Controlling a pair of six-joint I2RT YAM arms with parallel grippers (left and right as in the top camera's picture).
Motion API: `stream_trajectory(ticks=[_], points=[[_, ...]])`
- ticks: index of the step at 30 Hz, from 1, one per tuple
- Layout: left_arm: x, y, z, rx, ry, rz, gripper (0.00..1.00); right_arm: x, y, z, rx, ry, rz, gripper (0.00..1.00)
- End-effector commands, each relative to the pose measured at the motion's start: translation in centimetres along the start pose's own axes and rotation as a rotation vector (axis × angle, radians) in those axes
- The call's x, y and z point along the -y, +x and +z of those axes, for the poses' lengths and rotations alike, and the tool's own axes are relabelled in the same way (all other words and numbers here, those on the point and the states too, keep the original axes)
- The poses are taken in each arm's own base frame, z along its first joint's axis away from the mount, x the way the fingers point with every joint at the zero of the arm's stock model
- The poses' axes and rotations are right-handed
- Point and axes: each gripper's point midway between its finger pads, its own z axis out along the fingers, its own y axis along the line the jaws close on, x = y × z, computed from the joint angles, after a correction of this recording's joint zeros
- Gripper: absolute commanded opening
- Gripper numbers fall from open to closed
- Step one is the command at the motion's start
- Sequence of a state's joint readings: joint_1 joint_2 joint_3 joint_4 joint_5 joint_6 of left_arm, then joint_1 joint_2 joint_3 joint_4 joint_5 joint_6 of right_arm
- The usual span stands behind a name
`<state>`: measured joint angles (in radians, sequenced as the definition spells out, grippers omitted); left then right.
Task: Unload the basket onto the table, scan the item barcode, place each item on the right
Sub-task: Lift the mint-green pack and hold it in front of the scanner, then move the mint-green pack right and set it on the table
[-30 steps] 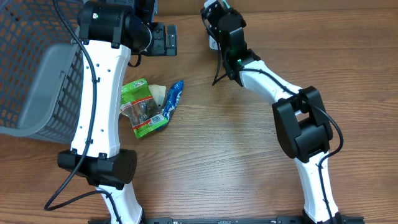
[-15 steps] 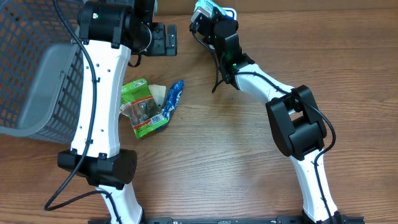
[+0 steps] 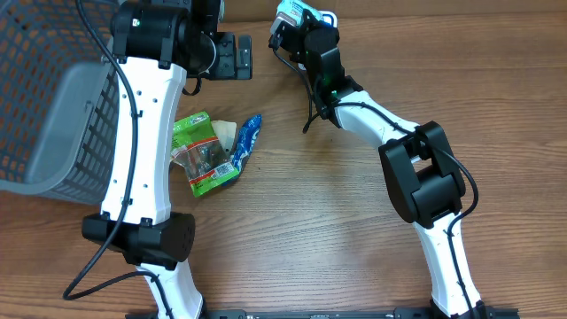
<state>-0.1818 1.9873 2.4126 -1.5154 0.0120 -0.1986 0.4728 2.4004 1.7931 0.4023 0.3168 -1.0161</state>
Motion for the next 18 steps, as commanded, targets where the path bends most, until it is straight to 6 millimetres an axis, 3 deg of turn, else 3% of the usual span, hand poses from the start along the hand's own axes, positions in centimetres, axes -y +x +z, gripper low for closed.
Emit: stream_trajectory(ticks=[1,6,11,15,18], points=[[0.2,0.1,0.2,-0.006,0.007,0.018,1.00,1.3,-1.1,-0.2,0.021,0.031,0.014,0.04],[0.2,0.1,0.2,-0.006,0.007,0.018,1.00,1.3,-2.1,-1.1,0.009,-0.036,0.236,0.04],[0.2,0.1,0.2,-0.006,0.007,0.018,1.00,1.4,-3.9,-4.4,-0.038,-0.245,0.442,0.04],[0.2,0.1,0.2,-0.006,0.007,0.017,1.00,3.7,-5.1,-8.3,-0.088,-0.389,0.692,0.08],[0.2,0.1,0.2,-0.006,0.007,0.017,1.00,6.8,-5.7,-11.5,-0.110,-0.457,0.839,0.09]])
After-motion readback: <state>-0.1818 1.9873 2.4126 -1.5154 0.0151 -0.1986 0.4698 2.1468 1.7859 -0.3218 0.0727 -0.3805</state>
